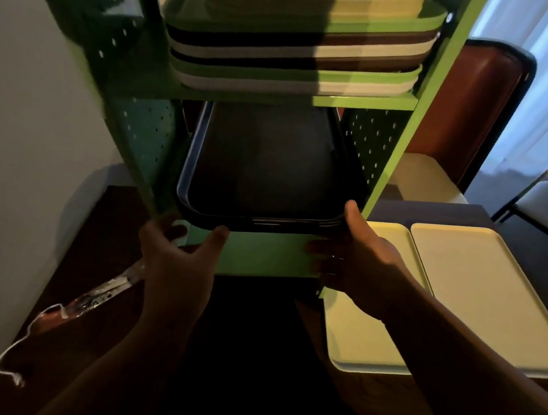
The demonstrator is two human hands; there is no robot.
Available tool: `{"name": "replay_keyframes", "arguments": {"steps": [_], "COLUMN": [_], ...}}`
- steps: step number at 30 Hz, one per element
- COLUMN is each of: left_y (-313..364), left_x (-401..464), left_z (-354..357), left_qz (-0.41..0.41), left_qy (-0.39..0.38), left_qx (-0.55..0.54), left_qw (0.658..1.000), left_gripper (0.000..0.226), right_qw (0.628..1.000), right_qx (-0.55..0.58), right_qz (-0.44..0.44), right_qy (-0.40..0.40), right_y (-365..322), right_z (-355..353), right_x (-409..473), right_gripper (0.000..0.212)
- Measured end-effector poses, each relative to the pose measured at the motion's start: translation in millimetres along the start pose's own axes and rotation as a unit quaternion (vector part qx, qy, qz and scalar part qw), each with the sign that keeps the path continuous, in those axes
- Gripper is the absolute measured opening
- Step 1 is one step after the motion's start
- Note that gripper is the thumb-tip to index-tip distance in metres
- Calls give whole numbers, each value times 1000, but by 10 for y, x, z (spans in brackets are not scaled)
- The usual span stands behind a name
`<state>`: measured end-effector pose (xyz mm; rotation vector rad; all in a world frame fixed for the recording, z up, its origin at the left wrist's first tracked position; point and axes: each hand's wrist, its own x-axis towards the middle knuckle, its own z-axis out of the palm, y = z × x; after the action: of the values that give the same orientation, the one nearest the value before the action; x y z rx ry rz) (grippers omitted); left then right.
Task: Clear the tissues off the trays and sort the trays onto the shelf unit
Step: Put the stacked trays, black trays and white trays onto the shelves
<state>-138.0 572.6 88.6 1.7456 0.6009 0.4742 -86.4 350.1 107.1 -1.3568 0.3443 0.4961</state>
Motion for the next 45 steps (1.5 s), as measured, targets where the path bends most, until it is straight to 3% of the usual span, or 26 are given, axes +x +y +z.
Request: {"name": "replay_keyframes", "arguments": {"steps": [3, 6, 9, 13, 17, 21, 27, 31, 34, 39, 43, 45], "left_y": [-93, -187, -178, -130, -201, -370, -502, -567, -612, -656, -674, -692], "left_x": [-264, -600, -889, -1190, -1476, -1731, -1973, -2118, -2203, -2225, -2187, -2178], "left_z": [320, 748, 1193, 1919, 2834, 3605, 4177, 4382, 4430, 4407, 4385, 4365], "left_qz": [-153, -147, -158, -172, -177, -195, -178, -178, -151, -140, -133, -131], "left_qy": [-74, -194, -301, -384, -411, -441, -469, -486, -474, -457, -466, -480], "left_qx": [-100, -32, 27, 53, 87, 163, 299, 335, 375, 393, 395, 397], "left_qw": [980, 969, 940, 906, 890, 861, 812, 787, 782, 786, 780, 771], "left_gripper": [50, 36, 29, 31, 36, 52, 75, 80, 69, 70, 68, 64], "right_qw": [995, 994, 997, 990, 962, 924, 825, 816, 846, 875, 842, 839], "right_qx": [71, 78, 29, -63, -201, -276, -453, -464, -416, -338, -373, -361], "right_qz": [26, 60, 70, 57, 63, 142, 209, 232, 235, 232, 208, 217], "right_qy": [-58, -40, 27, 115, 172, 223, 267, 255, 238, 258, 329, 345], "right_y": [158, 291, 362, 337, 345, 361, 579, 588, 636, 706, 784, 811], "right_z": [-232, -520, -889, -1604, -2669, -3808, -5154, -5325, -5360, -5375, -5277, -5226], "right_x": [30, 98, 192, 288, 429, 555, 787, 852, 923, 1029, 1119, 1129], "right_gripper": [64, 55, 40, 23, 33, 62, 35, 39, 38, 31, 42, 38]}}
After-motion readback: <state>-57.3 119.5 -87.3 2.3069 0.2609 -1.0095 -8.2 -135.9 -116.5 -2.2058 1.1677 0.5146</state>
